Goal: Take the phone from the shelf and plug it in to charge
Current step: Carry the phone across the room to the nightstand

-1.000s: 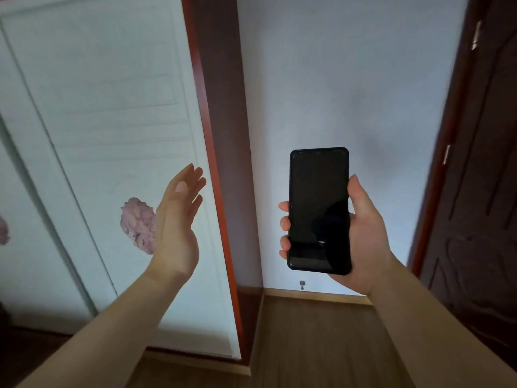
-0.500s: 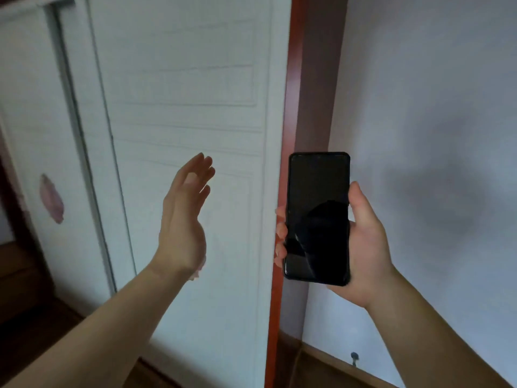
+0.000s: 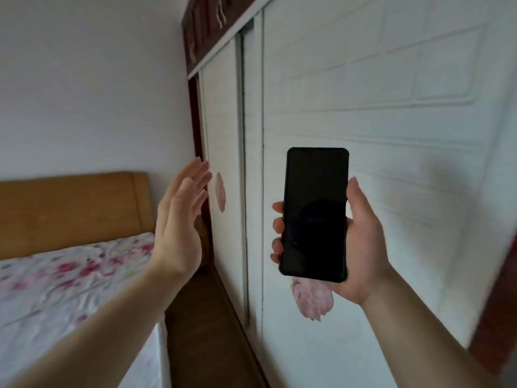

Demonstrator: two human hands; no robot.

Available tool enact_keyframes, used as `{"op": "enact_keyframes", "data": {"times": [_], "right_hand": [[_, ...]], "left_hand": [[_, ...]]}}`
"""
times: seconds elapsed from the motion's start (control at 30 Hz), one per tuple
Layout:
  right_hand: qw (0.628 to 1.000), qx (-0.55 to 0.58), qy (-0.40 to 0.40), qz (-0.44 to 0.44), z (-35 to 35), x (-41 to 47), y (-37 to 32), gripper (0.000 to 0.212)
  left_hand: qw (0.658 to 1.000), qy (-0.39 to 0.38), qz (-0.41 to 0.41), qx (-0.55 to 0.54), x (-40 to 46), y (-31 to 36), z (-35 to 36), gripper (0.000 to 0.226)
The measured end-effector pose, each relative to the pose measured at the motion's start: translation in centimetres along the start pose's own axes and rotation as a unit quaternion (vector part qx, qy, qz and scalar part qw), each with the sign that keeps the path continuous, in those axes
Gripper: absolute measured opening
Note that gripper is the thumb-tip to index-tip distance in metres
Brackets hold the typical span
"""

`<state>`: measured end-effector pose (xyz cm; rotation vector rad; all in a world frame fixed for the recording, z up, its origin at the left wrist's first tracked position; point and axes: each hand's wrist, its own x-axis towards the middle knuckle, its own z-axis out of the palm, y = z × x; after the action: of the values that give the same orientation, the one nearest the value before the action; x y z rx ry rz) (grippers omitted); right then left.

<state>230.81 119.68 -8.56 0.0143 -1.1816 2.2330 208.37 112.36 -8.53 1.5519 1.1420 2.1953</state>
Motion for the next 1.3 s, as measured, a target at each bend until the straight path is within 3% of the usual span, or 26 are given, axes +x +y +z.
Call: {"op": "enact_keyframes", "data": {"times": [0.23,0.4,0.6,0.8,1.3], "right_hand": [[0.991,0.015,-0.102,0.084,-3.8,8.2,-0.1,0.092],[0.977,0.045,-0.163,0.133,-6.6,13.7,0.5,0.094],[0.974,0.051,-0.168,0.144,-8.0,22.6,2.7,0.102],[0.975,0.01,-0.176,0.139,-12.2,35.2,6.5,0.101],[0.98,0.01,-0.158,0.118,-23.8,72.6,7.8,0.099]], "left_hand": [[0.991,0.124,0.021,0.051,2.9,-0.7,-1.8,0.053],[0.979,0.168,0.017,0.116,3.7,-3.1,-3.1,0.041],[0.971,0.199,0.036,0.128,7.6,-7.4,-7.0,0.046],[0.968,0.219,0.024,0.119,15.4,-17.3,-13.1,0.035],[0.982,0.161,0.0,0.103,46.2,-41.3,-25.3,0.04]]}}
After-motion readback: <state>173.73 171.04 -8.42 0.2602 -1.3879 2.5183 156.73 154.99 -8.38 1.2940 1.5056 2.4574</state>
